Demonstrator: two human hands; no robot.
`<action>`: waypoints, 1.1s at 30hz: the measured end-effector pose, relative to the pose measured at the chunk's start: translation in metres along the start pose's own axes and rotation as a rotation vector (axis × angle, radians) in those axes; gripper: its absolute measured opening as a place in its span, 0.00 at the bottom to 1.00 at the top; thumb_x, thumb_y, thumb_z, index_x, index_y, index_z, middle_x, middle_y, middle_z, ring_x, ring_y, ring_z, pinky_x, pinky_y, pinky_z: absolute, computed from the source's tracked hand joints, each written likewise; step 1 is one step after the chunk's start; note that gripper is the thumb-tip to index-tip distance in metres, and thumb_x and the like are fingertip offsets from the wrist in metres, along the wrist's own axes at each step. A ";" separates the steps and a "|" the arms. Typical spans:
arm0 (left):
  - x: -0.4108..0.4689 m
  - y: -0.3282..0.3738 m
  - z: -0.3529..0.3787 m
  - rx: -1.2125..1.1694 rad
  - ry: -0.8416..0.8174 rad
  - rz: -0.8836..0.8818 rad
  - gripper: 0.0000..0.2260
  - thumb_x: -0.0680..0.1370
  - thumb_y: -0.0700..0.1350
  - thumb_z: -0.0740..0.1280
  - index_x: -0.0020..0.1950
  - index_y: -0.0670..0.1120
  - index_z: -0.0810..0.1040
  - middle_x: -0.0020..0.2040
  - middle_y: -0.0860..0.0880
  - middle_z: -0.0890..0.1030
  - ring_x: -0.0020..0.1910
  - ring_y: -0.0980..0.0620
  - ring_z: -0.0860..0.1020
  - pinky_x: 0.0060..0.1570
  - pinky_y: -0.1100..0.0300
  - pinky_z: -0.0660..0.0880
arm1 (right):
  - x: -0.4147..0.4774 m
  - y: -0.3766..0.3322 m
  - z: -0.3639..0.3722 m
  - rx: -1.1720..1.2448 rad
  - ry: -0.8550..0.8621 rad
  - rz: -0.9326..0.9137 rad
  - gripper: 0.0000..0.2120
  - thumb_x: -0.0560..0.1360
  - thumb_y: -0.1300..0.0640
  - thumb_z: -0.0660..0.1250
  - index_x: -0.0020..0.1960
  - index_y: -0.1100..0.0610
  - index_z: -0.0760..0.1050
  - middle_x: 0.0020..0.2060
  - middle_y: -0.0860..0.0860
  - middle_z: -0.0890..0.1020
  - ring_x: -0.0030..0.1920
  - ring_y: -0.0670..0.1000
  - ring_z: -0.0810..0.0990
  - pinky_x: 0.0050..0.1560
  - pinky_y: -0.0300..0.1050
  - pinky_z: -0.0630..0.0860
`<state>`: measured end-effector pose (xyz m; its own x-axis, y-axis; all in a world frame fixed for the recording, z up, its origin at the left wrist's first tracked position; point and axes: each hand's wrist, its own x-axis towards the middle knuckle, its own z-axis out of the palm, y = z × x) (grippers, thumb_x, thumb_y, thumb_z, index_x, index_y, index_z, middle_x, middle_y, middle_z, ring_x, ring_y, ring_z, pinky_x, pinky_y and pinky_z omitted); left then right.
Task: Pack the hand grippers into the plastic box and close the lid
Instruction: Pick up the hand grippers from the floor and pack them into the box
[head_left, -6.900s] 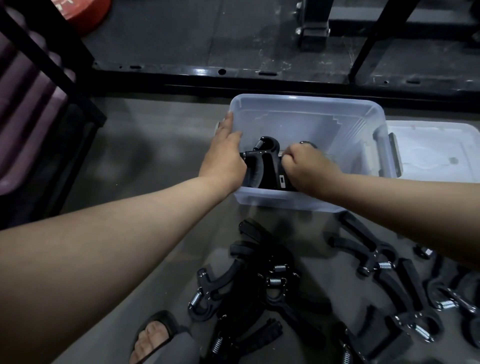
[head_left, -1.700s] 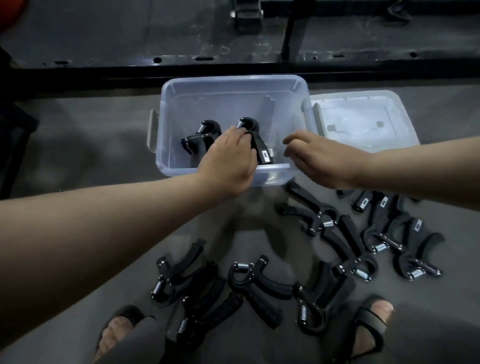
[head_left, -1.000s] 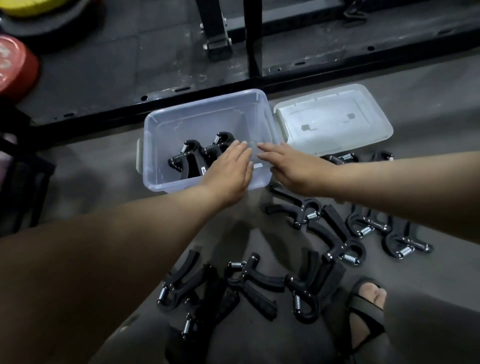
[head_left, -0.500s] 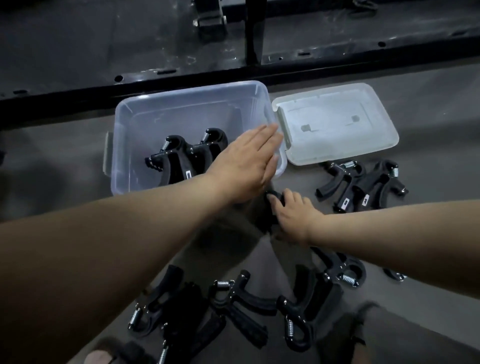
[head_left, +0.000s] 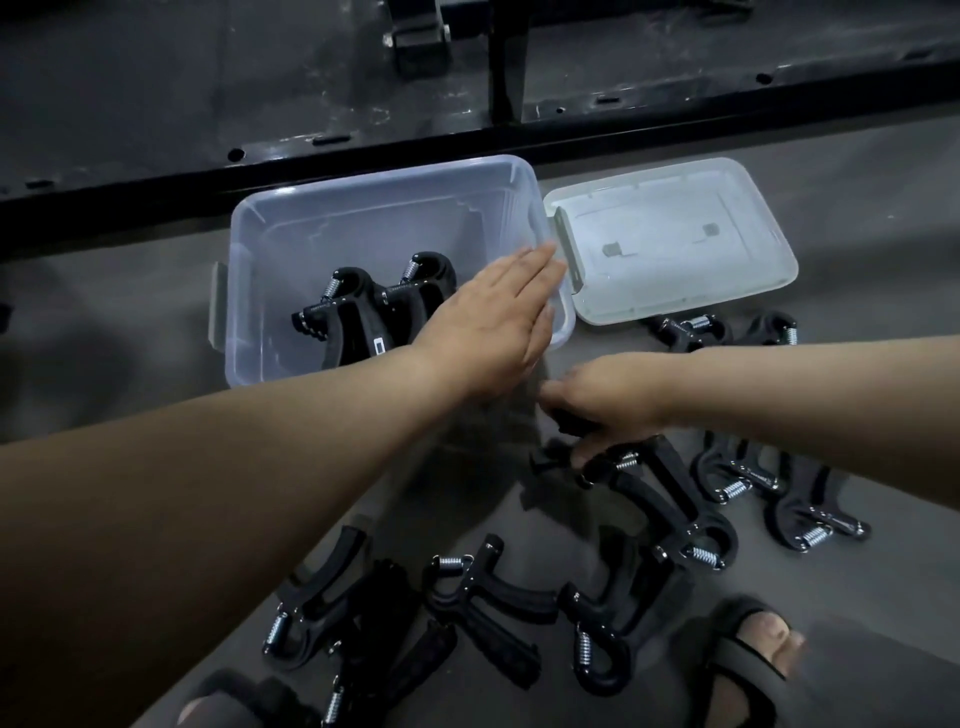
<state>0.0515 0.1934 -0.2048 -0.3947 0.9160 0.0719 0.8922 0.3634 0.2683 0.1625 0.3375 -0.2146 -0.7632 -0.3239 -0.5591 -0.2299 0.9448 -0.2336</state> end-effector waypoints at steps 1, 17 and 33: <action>0.000 0.000 0.000 -0.010 -0.002 0.004 0.27 0.81 0.52 0.47 0.76 0.41 0.63 0.77 0.42 0.62 0.76 0.45 0.61 0.76 0.51 0.56 | -0.008 -0.003 -0.012 0.015 -0.009 -0.026 0.25 0.69 0.39 0.73 0.47 0.47 0.58 0.35 0.44 0.74 0.36 0.51 0.74 0.35 0.45 0.68; -0.008 -0.010 -0.021 -0.581 -0.076 -0.313 0.27 0.77 0.39 0.58 0.76 0.52 0.65 0.77 0.54 0.63 0.75 0.57 0.62 0.72 0.65 0.57 | -0.042 0.021 -0.077 1.707 0.685 0.215 0.07 0.76 0.56 0.68 0.51 0.58 0.73 0.32 0.58 0.71 0.21 0.49 0.65 0.22 0.37 0.58; -0.019 -0.024 -0.083 -1.702 0.058 -0.799 0.16 0.79 0.50 0.63 0.63 0.42 0.75 0.52 0.42 0.78 0.45 0.48 0.79 0.51 0.54 0.73 | 0.016 -0.042 -0.095 2.094 0.674 0.160 0.10 0.81 0.55 0.62 0.51 0.61 0.78 0.41 0.55 0.82 0.39 0.48 0.81 0.46 0.38 0.81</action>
<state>0.0198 0.1537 -0.1332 -0.5909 0.6190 -0.5174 -0.6097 0.0775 0.7889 0.1028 0.2970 -0.1381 -0.8453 0.2252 -0.4844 0.2771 -0.5905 -0.7580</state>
